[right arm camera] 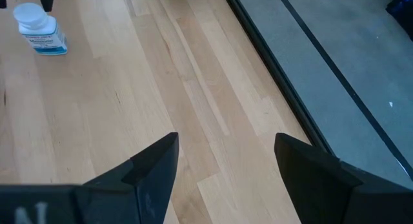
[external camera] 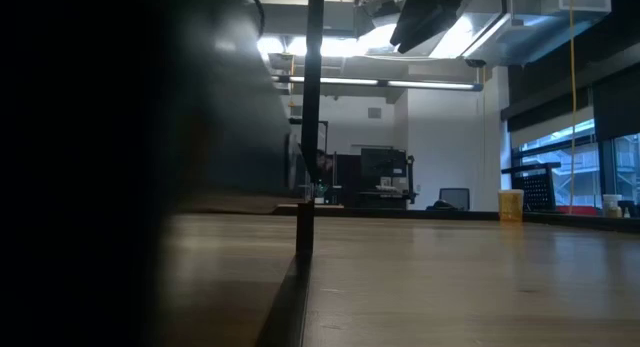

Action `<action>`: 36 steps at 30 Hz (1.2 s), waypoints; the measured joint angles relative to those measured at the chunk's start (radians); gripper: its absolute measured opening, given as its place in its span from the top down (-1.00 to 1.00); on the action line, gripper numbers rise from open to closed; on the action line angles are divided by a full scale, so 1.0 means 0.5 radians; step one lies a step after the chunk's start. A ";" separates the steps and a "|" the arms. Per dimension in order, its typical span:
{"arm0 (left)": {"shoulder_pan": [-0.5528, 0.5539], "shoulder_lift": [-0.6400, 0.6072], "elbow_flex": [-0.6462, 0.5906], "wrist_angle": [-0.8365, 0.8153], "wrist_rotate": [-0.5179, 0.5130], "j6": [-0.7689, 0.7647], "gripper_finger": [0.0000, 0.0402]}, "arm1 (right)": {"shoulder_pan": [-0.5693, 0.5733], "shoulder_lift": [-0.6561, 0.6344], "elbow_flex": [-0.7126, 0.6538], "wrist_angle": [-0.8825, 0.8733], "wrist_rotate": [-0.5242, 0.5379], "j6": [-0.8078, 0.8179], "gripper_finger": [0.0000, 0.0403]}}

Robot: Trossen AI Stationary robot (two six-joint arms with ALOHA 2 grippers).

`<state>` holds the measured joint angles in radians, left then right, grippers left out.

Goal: Pick and place medicine bottles onto shelf by color
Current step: Put the white pill bottle on the shelf aligned with the other white pill bottle

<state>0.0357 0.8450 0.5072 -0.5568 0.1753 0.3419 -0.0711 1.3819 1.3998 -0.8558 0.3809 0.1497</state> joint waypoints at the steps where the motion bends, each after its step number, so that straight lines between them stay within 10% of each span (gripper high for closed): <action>1: 0.000 -0.015 0.000 -0.001 0.000 -0.010 -0.36 | -0.001 0.000 0.000 -0.001 0.000 0.000 -0.28; 26: -0.196 -0.150 0.000 0.047 -0.587 -0.875 -0.36 | -0.001 0.000 0.000 0.046 -0.023 -0.051 -0.28; 36: -0.195 -0.150 0.001 0.047 -0.591 -1.520 -0.36 | 0.000 0.005 0.000 0.108 -1.057 -0.802 -0.28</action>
<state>-0.0620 0.7700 0.5076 -0.5331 -0.1200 -0.4181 -0.0711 1.3842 1.3998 -0.8017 -0.1474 -0.2511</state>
